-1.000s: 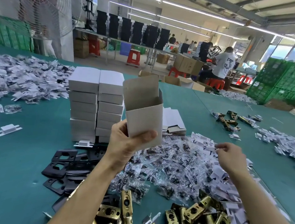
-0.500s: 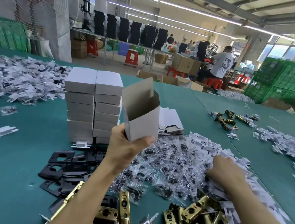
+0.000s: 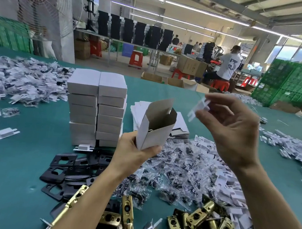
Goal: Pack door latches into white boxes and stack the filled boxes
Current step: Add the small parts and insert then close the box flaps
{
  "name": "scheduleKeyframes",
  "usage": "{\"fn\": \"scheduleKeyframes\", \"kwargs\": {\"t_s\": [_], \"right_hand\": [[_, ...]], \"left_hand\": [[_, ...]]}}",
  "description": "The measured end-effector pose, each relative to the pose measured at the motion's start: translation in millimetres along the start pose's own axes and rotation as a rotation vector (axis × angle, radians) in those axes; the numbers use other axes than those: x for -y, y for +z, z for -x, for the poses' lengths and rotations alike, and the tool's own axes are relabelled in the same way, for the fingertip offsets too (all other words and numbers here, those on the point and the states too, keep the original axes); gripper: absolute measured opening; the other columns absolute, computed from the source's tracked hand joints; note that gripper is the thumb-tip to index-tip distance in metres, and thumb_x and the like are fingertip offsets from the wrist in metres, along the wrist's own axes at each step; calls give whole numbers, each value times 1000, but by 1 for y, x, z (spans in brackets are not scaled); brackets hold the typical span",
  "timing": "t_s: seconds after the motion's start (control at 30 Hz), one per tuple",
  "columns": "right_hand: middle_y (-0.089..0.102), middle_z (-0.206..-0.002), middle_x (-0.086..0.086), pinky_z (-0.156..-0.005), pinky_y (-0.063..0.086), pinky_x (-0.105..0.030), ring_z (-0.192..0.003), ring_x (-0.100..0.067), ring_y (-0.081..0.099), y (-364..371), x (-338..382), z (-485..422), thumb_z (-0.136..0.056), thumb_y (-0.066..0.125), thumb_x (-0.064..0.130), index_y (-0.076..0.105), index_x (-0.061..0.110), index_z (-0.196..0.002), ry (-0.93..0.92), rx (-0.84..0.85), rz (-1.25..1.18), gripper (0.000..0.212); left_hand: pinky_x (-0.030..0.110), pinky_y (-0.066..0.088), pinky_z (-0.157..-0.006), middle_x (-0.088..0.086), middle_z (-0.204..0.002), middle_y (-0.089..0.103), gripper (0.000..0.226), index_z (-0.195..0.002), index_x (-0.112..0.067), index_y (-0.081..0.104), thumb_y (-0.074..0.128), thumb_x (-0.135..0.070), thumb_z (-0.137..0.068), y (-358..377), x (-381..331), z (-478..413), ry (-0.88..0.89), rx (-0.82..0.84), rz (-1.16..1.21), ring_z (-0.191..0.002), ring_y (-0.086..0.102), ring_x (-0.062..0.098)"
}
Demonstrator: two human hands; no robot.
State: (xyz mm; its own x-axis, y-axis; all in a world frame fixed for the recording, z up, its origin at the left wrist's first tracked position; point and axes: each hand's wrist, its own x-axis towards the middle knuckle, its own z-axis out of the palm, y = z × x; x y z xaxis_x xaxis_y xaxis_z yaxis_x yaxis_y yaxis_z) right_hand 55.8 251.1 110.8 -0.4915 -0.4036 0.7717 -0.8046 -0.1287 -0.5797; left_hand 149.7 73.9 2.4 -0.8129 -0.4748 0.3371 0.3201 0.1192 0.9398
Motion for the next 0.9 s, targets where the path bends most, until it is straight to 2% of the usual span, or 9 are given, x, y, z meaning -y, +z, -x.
{"fn": "scheduleKeyframes", "kwargs": {"t_s": [0.1,0.2,0.3,0.37,0.47,0.57,0.7,0.83,0.9], "right_hand": [[70,-105,-6,-90,57,-30,-98,-16,71,20,19,-4,-81,77,4,64,14,-112,-118,92,4,36],[72,-101,-3,-85,57,-29,-94,-12,70,29,18,-4,-81,78,3,71,11,-106,-237,135,220,27],[74,-100,-2,-80,55,-37,-93,-18,67,28,7,-1,-83,78,4,75,7,-103,-307,194,426,21],[74,-97,-1,-78,52,-44,-93,-25,64,26,1,1,-84,77,9,75,11,-103,-294,221,541,19],[74,-91,7,-77,38,-36,-94,-24,60,21,-1,1,-90,71,24,76,18,-99,-296,269,660,12],[71,-101,11,-81,22,-29,-104,-19,53,15,1,-1,-95,49,47,74,25,-98,-253,380,789,33],[48,-126,15,-85,12,-22,-120,-7,29,19,-3,-1,-93,27,67,70,36,-111,-55,568,835,56],[41,-117,18,-91,19,-27,-116,-7,32,21,-5,1,-95,45,53,68,35,-115,17,540,683,35],[42,-116,16,-93,25,-29,-116,-9,36,22,-7,2,-95,53,44,68,31,-115,-15,478,661,28]], "left_hand": [[29,56,-61,20,-91,67,17,-87,-4,72,85,-6,-76,1,-1,1,-7,0,-32,-76,65,20],[31,57,-60,19,-89,67,16,-87,-6,72,85,-5,-77,3,-2,1,-7,12,-53,-74,65,19],[27,54,-59,16,-86,68,18,-88,-6,72,86,-7,-76,4,-2,1,-11,14,-75,-72,64,17],[28,55,-60,15,-87,68,19,-88,-7,73,87,-9,-75,4,-2,1,-15,8,-95,-73,64,20],[36,61,-64,9,-87,68,21,-86,-15,74,89,-17,-73,5,-4,2,-31,3,-110,-77,66,24],[46,62,-66,-4,-80,68,19,-81,-26,74,86,-28,-66,5,-6,3,-45,-6,-133,-77,68,23],[49,62,-68,-11,-79,70,17,-78,-39,75,83,-30,-66,6,-8,4,-59,10,-142,-76,69,17],[47,62,-67,-12,-79,69,18,-79,-35,74,83,-30,-65,6,-10,4,-56,-12,-147,-76,68,17],[38,63,-65,-10,-80,69,23,-85,-30,73,84,-31,-65,5,-10,4,-57,-18,-157,-76,67,14]]}}
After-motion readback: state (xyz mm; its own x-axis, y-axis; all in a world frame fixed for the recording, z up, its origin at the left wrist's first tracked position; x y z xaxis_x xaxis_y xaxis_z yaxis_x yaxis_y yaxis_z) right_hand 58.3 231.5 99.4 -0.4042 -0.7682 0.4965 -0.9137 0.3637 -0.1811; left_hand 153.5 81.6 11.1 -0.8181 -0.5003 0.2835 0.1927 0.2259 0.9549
